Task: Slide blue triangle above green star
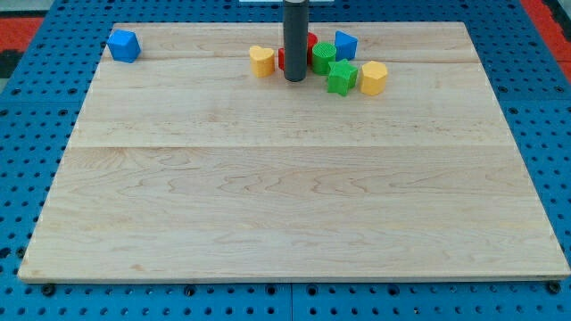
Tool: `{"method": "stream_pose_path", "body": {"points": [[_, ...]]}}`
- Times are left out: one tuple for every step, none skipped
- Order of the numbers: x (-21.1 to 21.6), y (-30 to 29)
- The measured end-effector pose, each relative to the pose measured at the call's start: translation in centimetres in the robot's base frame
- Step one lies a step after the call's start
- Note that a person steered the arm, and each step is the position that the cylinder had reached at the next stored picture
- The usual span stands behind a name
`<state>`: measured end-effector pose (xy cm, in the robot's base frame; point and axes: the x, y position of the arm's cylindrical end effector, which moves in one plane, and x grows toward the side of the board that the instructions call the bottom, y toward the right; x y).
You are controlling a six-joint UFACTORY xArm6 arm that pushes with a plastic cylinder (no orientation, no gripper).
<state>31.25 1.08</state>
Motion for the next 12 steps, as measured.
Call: {"method": "stream_pose_path", "body": {"points": [[0.0, 0.0], [0.0, 0.0], [0.0, -0.5], [-0.3, -0.3], [-0.7, -0.3], [0.7, -1.8], [7.5, -6.6], [9.6, -2.4], [9.4, 5.5], [4.9, 15.9], [-2.4, 18.7], [-7.1, 17.2]]}}
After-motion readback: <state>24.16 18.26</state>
